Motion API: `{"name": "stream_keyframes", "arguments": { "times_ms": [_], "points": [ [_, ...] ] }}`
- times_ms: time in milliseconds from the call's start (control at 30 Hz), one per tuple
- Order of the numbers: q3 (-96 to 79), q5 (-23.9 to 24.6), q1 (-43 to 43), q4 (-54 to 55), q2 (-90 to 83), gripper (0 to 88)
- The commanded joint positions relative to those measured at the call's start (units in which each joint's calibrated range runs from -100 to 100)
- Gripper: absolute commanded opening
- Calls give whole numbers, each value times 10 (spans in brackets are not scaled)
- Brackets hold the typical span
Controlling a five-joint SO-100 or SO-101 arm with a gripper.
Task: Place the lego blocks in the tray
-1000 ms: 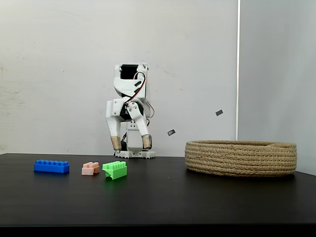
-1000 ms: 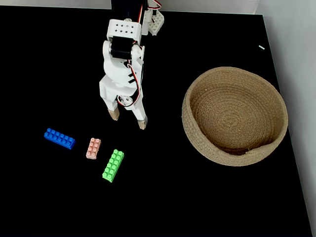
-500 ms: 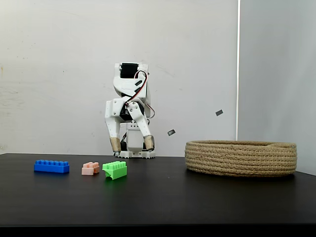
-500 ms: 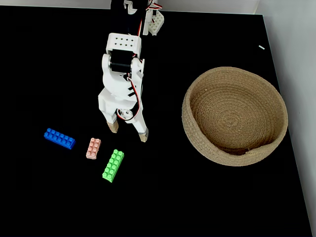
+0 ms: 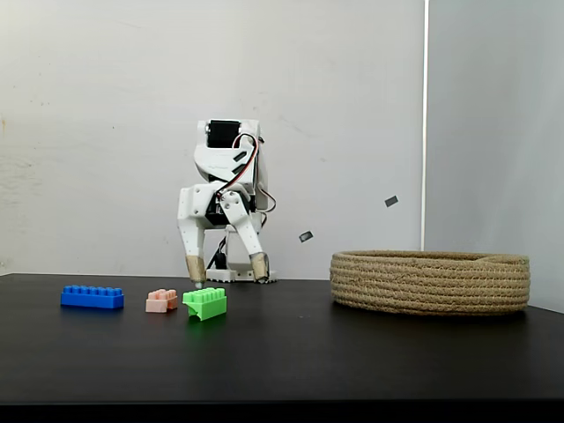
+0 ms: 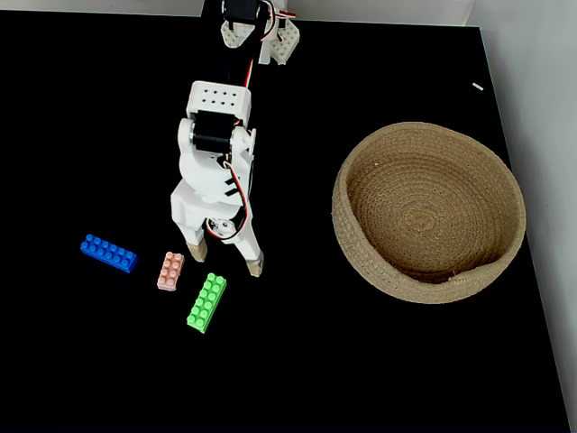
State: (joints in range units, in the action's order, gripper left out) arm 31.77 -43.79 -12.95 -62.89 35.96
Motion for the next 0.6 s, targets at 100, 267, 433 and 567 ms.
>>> {"name": "stream_keyframes", "arguments": {
  "times_ms": [100, 267, 433, 567],
  "points": [
    [87, -1, -13, -2, 5, 308],
    [109, -1, -16, -2, 23, 307],
    [128, -1, -16, -1, 38, 304],
    [151, -3, -18, -1, 57, 303]
  ]
}}
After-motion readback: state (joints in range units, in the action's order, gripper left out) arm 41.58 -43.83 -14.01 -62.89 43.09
